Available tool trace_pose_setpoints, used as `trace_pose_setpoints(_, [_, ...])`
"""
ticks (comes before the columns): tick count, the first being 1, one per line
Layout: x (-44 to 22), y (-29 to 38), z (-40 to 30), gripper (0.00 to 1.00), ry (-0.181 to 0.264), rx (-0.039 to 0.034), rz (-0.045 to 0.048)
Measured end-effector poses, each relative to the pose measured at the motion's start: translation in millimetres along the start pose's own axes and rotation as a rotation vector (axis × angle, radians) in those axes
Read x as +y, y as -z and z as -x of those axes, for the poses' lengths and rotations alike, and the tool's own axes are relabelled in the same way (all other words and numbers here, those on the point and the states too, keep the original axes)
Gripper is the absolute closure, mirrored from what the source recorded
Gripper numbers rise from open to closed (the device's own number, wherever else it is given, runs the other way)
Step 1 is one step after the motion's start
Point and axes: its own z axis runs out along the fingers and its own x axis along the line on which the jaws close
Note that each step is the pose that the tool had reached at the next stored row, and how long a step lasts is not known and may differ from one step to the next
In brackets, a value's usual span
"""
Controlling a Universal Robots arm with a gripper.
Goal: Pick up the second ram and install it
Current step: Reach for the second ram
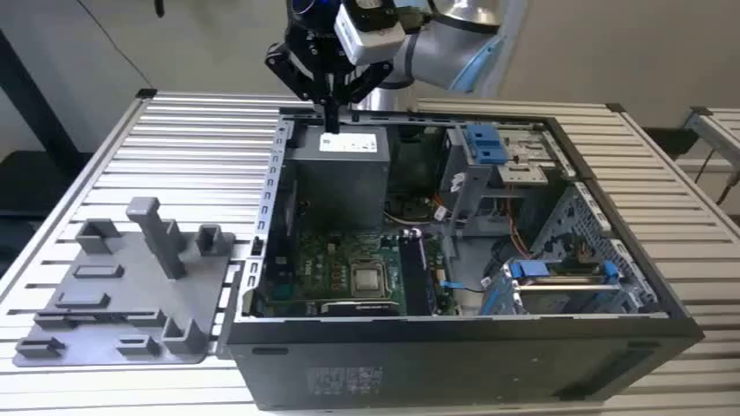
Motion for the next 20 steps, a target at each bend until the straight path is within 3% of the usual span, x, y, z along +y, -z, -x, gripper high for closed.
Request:
trace_pose_setpoints(14, [-0.2,0.0,-1.1,0.89,0.0,0.0,0.0])
trace_pose_setpoints(20, [-0.5,0.0,-5.2,0.89,0.001,0.0001,0.0])
